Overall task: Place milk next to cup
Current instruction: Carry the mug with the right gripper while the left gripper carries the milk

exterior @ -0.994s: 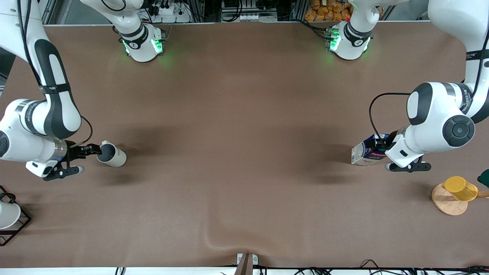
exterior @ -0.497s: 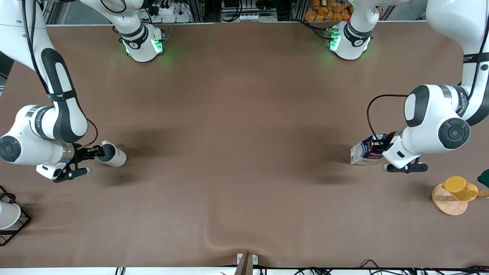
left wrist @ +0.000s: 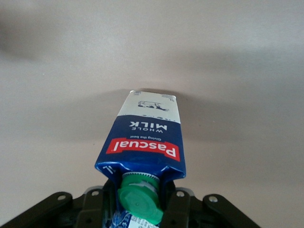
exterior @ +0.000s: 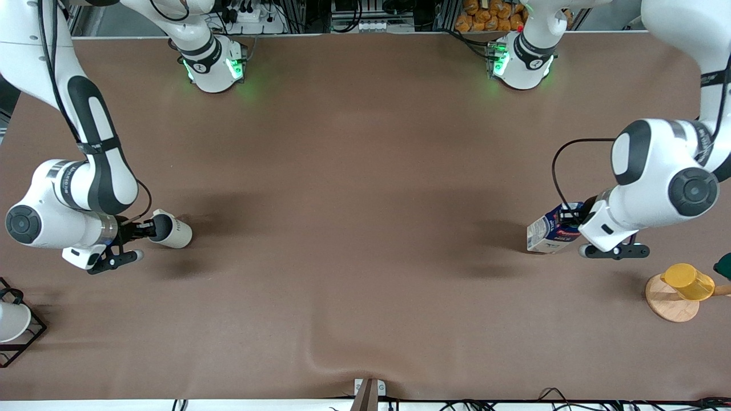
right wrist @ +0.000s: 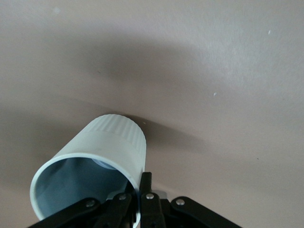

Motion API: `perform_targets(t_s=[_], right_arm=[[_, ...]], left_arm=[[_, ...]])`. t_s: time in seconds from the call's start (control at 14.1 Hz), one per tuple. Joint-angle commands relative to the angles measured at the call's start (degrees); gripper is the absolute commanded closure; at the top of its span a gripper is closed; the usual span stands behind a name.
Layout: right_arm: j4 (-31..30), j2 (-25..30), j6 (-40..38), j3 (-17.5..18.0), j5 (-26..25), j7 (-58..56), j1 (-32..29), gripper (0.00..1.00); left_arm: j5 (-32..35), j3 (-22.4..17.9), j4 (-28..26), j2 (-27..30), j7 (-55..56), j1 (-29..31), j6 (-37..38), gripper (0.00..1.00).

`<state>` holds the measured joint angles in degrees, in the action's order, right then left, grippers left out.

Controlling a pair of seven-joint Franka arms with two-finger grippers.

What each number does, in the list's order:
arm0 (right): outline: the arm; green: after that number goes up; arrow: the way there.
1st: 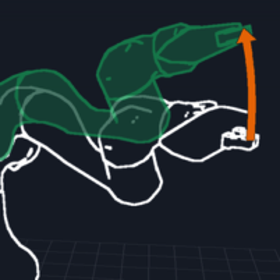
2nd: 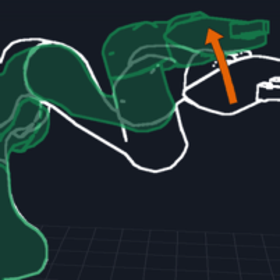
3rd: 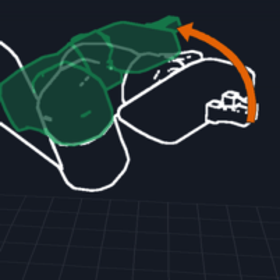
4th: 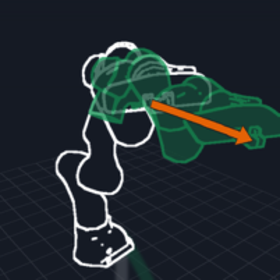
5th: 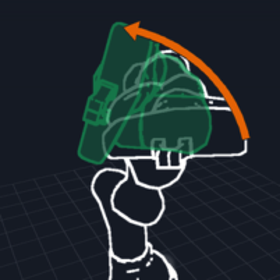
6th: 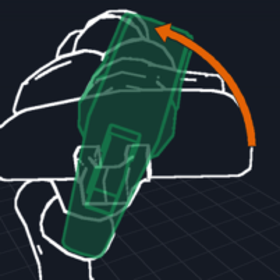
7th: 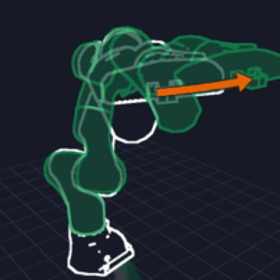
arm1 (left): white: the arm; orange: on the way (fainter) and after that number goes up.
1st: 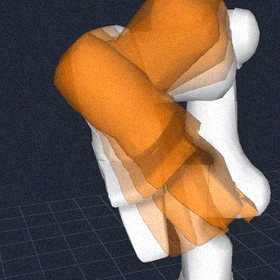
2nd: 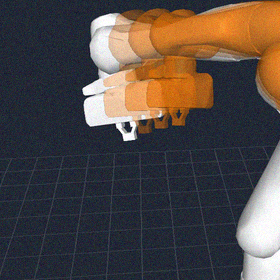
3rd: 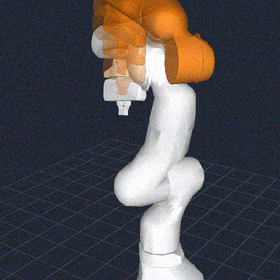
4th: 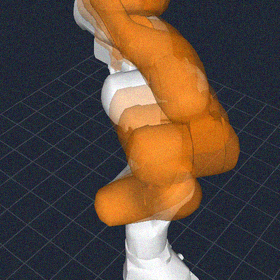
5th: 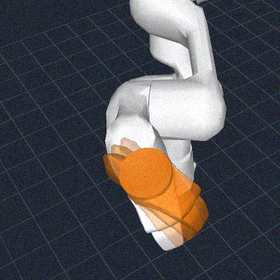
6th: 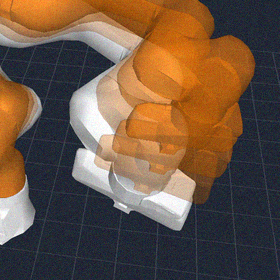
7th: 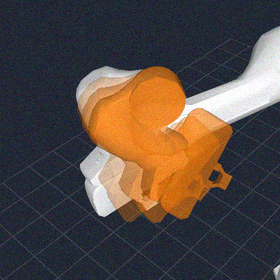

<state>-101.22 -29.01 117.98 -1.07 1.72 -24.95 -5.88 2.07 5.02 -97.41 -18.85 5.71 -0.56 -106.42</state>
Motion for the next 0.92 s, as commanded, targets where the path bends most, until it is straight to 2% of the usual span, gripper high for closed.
perform_targets(t_s=[0.0,0.14,0.36,0.57,0.71,0.85], right_arm=[[1.7,3.4,-4.9,0.4,1.6,6.6,2.4,1.00],[4.3,3.5,-9.0,0.6,6.3,10.3,4.5,1.00],[7.1,4.5,-12.5,0.6,7.6,23.2,10.8,1.00],[7.9,5.2,-12.3,0.6,8.0,40.4,20.2,1.00],[8.9,4.8,-11.4,0.5,11.0,51.0,26.1,1.00],[9.6,4.1,-7.7,0.5,16.0,59.2,30.6,1.00]], left_arm=[[-0.4,2.5,4.6,1.9,-0.1,-0.2,6.6,0.73],[-0.4,4.4,6.1,2.0,-0.1,-0.2,9.1,0.73],[-0.4,6.2,6.4,2.5,2.7,-0.3,9.7,0.73],[0.0,9.1,6.5,2.4,6.3,-0.3,9.7,0.73],[-0.3,9.5,6.4,2.1,7.4,-0.8,9.7,0.73],[-0.3,9.5,6.2,1.6,8.5,-2.3,9.7,0.73]])
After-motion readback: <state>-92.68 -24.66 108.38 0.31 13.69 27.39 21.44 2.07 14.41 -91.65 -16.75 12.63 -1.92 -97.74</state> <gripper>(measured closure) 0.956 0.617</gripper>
